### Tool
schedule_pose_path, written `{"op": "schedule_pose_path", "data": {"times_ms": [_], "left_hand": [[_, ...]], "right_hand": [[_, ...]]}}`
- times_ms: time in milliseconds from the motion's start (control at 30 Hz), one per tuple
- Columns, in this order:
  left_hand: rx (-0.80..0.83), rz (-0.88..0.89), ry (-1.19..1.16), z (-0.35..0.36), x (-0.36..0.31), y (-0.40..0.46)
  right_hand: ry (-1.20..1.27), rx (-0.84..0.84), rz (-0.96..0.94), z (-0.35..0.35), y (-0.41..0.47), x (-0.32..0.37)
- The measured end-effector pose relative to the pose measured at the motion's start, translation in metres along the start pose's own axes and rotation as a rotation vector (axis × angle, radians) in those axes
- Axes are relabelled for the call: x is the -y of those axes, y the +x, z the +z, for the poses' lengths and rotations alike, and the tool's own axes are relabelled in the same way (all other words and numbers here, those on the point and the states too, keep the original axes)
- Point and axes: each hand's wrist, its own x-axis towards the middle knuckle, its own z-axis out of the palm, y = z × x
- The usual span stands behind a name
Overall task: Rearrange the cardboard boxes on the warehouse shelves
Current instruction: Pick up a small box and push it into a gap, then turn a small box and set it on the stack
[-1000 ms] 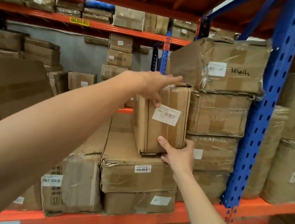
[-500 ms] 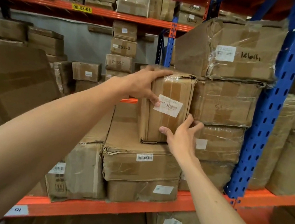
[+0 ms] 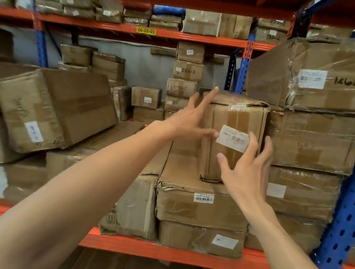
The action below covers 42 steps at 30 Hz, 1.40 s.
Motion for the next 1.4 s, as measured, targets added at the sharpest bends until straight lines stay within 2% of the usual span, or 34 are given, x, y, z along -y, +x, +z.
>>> {"op": "schedule_pose_path", "data": {"times_ms": [100,200,367,467,567,733,800,900,1033,1200,1300,1400], "left_hand": [[-0.059,-0.075,-0.033,-0.023,0.032,-0.022],[-0.135,-0.167,-0.022,-0.056,0.076,-0.057],[-0.248,-0.43,0.098,-0.118,0.161,-0.134],[-0.326,-0.622,0.089,-0.15,0.211,-0.183],[-0.307,-0.758,0.053,-0.173,0.257,-0.232],[-0.12,-0.67,0.314,-0.211,0.319,-0.27],[-0.072,-0.649,0.319,-0.229,0.339,-0.27],[0.036,-0.635,0.249,-0.231,0.36,-0.27],[0.179,-0.622,0.112,-0.197,0.368,-0.274],[0.056,-0.482,0.002,-0.161,0.363,-0.267],[-0.052,-0.538,-0.096,-0.139,0.357,-0.263],[-0.2,-0.556,-0.238,-0.126,0.354,-0.26]], "right_hand": [[0.099,-0.028,-0.106,0.003,0.005,0.029],[0.258,0.012,-0.182,0.015,0.007,0.065],[0.495,0.241,-0.246,0.058,0.001,0.134],[0.551,0.417,-0.299,0.09,-0.004,0.175],[0.559,0.56,-0.322,0.121,-0.005,0.219],[0.538,0.781,-0.241,0.178,-0.034,0.282],[0.472,0.814,-0.259,0.204,-0.049,0.304],[0.37,0.729,-0.314,0.226,-0.052,0.336],[0.252,0.56,-0.449,0.226,-0.011,0.381],[-0.003,0.555,-0.677,0.225,0.037,0.431],[-0.149,0.645,-0.751,0.228,0.058,0.442],[-0.106,0.716,-0.754,0.23,0.068,0.436]]}}
